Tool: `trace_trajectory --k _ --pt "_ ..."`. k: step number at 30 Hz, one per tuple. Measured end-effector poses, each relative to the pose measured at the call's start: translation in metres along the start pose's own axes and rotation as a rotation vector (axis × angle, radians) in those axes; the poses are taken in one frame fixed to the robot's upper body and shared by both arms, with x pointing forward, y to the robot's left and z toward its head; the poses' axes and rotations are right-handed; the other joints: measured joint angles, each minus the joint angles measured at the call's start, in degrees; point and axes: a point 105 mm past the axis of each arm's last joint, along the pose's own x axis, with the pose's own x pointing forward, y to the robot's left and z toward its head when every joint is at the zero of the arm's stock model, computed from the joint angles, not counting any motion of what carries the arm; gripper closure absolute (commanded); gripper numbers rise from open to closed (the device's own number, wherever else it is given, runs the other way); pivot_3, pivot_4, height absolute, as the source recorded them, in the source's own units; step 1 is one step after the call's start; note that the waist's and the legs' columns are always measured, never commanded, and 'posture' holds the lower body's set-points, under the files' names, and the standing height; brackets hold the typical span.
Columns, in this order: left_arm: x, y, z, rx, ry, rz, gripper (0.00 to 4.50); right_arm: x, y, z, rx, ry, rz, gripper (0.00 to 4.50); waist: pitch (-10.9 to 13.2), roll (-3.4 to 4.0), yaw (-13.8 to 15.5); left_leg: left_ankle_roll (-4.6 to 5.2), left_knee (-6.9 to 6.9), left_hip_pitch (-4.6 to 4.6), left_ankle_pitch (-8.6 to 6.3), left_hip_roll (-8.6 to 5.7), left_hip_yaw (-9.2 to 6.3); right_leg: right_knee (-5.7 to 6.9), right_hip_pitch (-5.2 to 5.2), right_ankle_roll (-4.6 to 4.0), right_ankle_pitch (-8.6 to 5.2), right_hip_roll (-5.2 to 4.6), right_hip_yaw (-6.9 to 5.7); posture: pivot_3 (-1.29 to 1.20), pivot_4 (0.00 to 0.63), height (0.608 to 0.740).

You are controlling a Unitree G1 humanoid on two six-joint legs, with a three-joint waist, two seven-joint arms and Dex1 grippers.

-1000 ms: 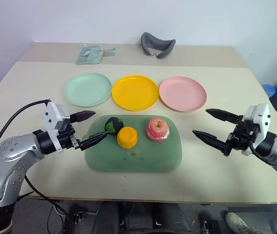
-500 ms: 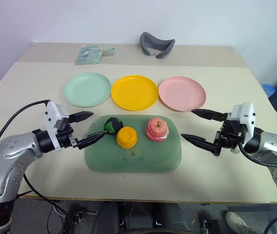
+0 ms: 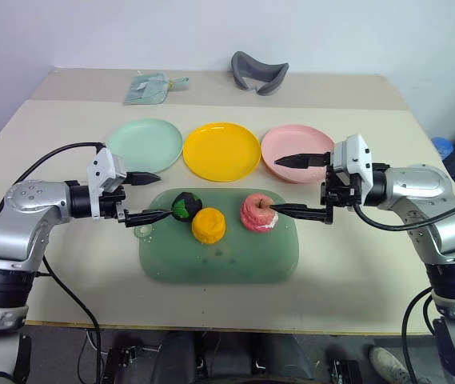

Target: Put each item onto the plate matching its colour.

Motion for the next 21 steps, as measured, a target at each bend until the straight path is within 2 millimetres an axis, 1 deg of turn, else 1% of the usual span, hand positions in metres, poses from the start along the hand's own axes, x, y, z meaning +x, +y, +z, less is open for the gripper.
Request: trace_trajectory --k 3,8,14,21 --pt "0.005 0.004 -0.002 0.035 0.022 -0.040 0.00 0.005 -0.002 0.002 -0.008 -0.025 -0.007 0.04 0.0 0.01 0.0 -0.01 0.00 -0.02 0.00 0.00 0.02 0.02 -0.03 0.00 0.00 0.01 -0.01 0.00 0.150 0.740" --pt "0.014 0.012 -0.005 0.064 0.055 -0.105 0.00 0.005 -0.004 0.001 -0.013 -0.015 -0.027 0.04 0.0 0.00 0.0 -0.01 0.05 -0.09 0.01 0.00 0.02 0.04 -0.08 0.01 0.00 0.01 -0.02 0.00 0.150 0.740" --pt "0.024 0.012 -0.011 0.077 0.087 -0.199 0.00 0.005 -0.005 0.000 -0.013 -0.015 -0.039 0.04 0.0 0.00 -0.1 -0.01 0.06 -0.13 0.01 0.01 0.02 0.05 -0.11 0.01 0.00 0.01 -0.03 0.00 0.150 0.740" --pt "0.032 0.014 -0.010 0.074 0.094 -0.264 0.00 0.003 -0.004 -0.001 -0.009 -0.014 -0.059 0.04 0.0 0.00 -0.1 -0.01 0.09 -0.20 0.01 0.01 0.00 0.08 -0.17 0.02 0.00 0.01 -0.04 0.00 0.150 0.740"
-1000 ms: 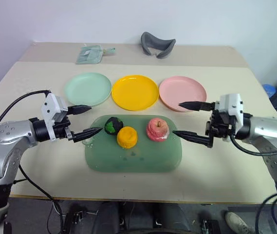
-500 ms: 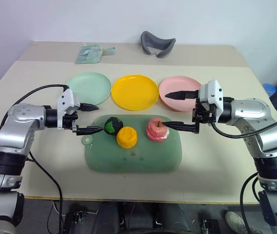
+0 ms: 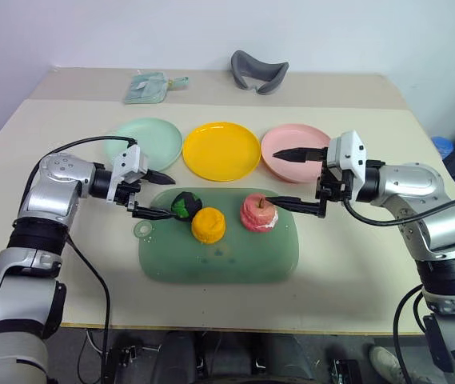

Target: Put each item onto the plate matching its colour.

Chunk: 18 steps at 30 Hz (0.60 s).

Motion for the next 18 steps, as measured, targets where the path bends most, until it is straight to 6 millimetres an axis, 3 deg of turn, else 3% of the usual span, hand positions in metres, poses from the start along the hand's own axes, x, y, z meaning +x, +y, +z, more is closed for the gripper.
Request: trace_trajectory --k 16,18 --pt "0.030 0.000 -0.009 -0.015 0.007 -0.090 0.00 -0.006 0.003 0.003 -0.004 0.012 -0.046 0.04 0.0 -0.01 0.0 0.01 0.08 -0.19 0.00 0.00 -0.07 0.03 -0.12 0.01 0.00 0.00 -0.03 0.00 0.150 0.740" --pt "0.033 0.000 -0.009 -0.008 0.011 -0.094 0.56 -0.006 0.003 0.005 -0.011 0.011 -0.053 0.00 0.0 -0.01 0.0 0.01 0.11 -0.22 0.01 0.00 -0.10 0.03 -0.14 0.01 0.00 0.00 -0.05 0.00 0.150 0.740"
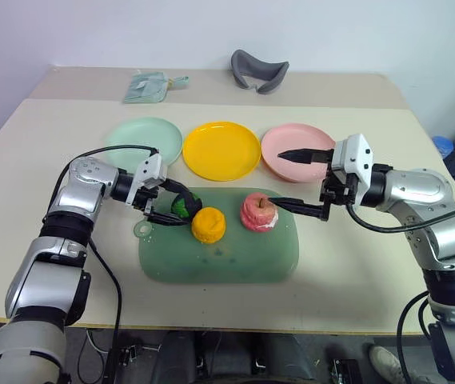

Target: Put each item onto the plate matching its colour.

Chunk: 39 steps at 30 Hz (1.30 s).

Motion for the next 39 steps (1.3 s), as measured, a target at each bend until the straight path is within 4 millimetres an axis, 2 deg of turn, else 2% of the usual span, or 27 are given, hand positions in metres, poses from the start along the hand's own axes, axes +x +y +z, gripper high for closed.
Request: trace_trajectory --k 5,10,15,18,20,24,26,30,34,39 --pt "0.001 0.002 0.001 0.021 -0.009 0.025 2.65 -0.001 -0.001 0.004 -0.005 -0.001 -0.017 0.00 0.0 0.00 0.0 0.00 0.04 -0.09 0.00 0.00 -0.03 0.02 -0.07 0.00 0.00 0.00 -0.01 0.00 0.150 0.740" --pt "-0.001 0.003 0.000 0.021 -0.033 0.084 2.65 0.000 -0.001 0.004 -0.002 0.001 -0.017 0.00 0.0 0.00 0.0 0.00 0.05 -0.11 0.00 0.00 -0.05 0.03 -0.09 0.00 0.00 0.00 -0.01 0.00 0.150 0.740" --pt "-0.018 0.013 0.011 0.005 -0.143 0.269 2.65 0.001 -0.003 0.008 -0.010 -0.007 -0.019 0.00 0.0 0.00 0.0 0.01 0.15 -0.29 0.00 0.03 -0.10 0.12 -0.27 0.00 0.00 -0.01 -0.02 0.00 0.150 0.740" --pt "-0.034 0.032 0.022 0.008 -0.219 0.501 2.65 0.001 -0.003 0.008 -0.007 -0.012 -0.020 0.00 0.0 0.00 0.1 0.03 0.30 -0.35 -0.01 0.02 -0.15 0.15 -0.26 0.02 0.01 -0.03 -0.03 0.00 0.150 0.740" --pt "-0.045 0.051 0.026 -0.034 -0.288 0.722 2.65 0.002 -0.004 0.007 -0.002 -0.018 -0.022 0.00 0.0 -0.01 0.2 0.06 0.39 -0.36 -0.02 0.03 -0.21 0.19 -0.22 0.04 0.02 -0.03 -0.04 0.00 0.150 0.740" --pt "-0.060 0.077 0.023 -0.162 -0.366 1.088 2.65 0.006 -0.006 0.008 0.006 -0.044 -0.040 0.00 0.0 -0.03 0.1 0.07 0.45 -0.36 -0.03 0.02 -0.23 0.20 -0.17 0.06 0.04 -0.03 -0.05 0.00 0.150 0.740" --pt "-0.060 0.086 0.013 -0.225 -0.344 1.238 2.65 0.008 -0.009 0.008 0.010 -0.054 -0.059 0.00 0.0 -0.03 0.2 0.07 0.45 -0.36 -0.03 0.02 -0.23 0.20 -0.17 0.06 0.04 -0.02 -0.08 0.00 0.150 0.740" --pt "-0.053 0.101 0.007 -0.302 -0.323 1.404 2.65 0.020 -0.015 0.010 0.013 -0.090 -0.096 0.00 0.0 -0.05 0.2 0.07 0.47 -0.37 -0.03 0.02 -0.22 0.19 -0.15 0.06 0.04 -0.01 -0.11 0.00 0.150 0.740" --pt "-0.046 0.110 0.008 -0.328 -0.313 1.489 2.65 0.036 -0.021 0.017 0.025 -0.154 -0.148 0.00 0.0 -0.05 0.1 0.06 0.44 -0.37 -0.03 0.02 -0.20 0.18 -0.17 0.06 0.04 0.00 -0.13 0.00 0.150 0.740" --pt "-0.046 0.110 -0.004 -0.352 -0.281 1.530 2.65 0.042 -0.026 0.014 0.050 -0.169 -0.213 0.00 0.0 -0.05 0.0 0.05 0.40 -0.37 -0.02 0.02 -0.15 0.17 -0.20 0.06 0.04 0.00 -0.14 0.00 0.150 0.740"
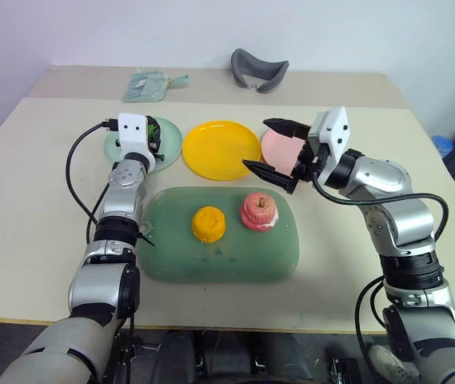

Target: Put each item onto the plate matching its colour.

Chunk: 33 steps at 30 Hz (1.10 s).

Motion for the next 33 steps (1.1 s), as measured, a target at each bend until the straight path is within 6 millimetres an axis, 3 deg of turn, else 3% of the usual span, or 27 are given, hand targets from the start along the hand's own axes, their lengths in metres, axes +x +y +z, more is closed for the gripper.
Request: trace_trajectory --k 9,12,15,16,21,26,29,33 --pt "-0.002 0.027 -0.004 0.031 0.013 0.094 2.65 0.009 0.002 0.002 0.029 -0.049 -0.041 0.00 0.0 0.00 0.1 0.00 0.01 0.00 0.00 -0.01 0.01 0.00 0.01 0.00 0.00 0.00 -0.01 0.00 0.150 0.740" --pt "-0.003 0.028 -0.009 0.031 0.029 0.103 1.70 0.010 0.002 0.002 0.032 -0.053 -0.042 0.00 0.0 0.00 0.0 0.00 0.01 0.00 0.00 -0.01 0.02 0.00 0.01 0.00 0.00 0.00 -0.01 0.00 0.150 0.740" --pt "-0.003 0.028 -0.010 0.032 0.034 0.110 0.28 0.010 0.002 0.002 0.032 -0.054 -0.048 0.00 0.0 0.00 0.0 0.00 0.00 0.00 0.00 0.00 0.02 0.00 0.01 0.00 0.00 0.00 -0.01 0.00 0.150 0.740" --pt "-0.003 0.028 -0.010 0.030 0.033 0.109 0.06 0.010 0.002 0.002 0.032 -0.055 -0.048 0.00 0.0 0.00 0.0 0.00 0.00 0.00 0.00 0.00 0.02 0.00 0.01 0.00 0.00 0.00 -0.01 0.00 0.150 0.740" --pt "-0.007 0.022 -0.004 0.005 -0.033 0.068 0.06 0.009 0.003 0.003 0.032 -0.054 -0.042 0.00 0.0 0.00 -0.1 -0.01 0.00 0.00 0.00 0.00 0.03 0.00 0.00 0.00 0.00 0.00 -0.01 0.00 0.150 0.740" --pt "-0.031 -0.002 0.014 -0.104 -0.158 -0.251 0.06 -0.007 0.009 0.000 0.053 -0.023 -0.015 0.00 0.0 0.00 0.0 -0.01 -0.01 0.00 0.00 0.01 0.05 0.00 0.00 0.00 0.00 -0.01 -0.01 0.00 0.150 0.740" --pt "-0.070 -0.031 0.023 0.019 -0.180 -0.627 0.06 -0.036 0.019 -0.010 0.088 0.042 -0.020 0.00 0.0 0.02 0.1 -0.02 -0.07 0.00 0.00 0.00 0.04 -0.04 0.01 0.00 0.00 -0.01 0.00 0.00 0.150 0.740" --pt "-0.123 -0.066 0.010 0.049 -0.064 -1.057 0.06 -0.079 0.032 -0.023 0.175 0.165 -0.049 0.00 0.0 0.03 0.2 -0.03 0.03 0.03 0.00 0.01 -0.04 0.03 0.08 0.00 0.00 0.00 0.00 0.00 0.150 0.740"
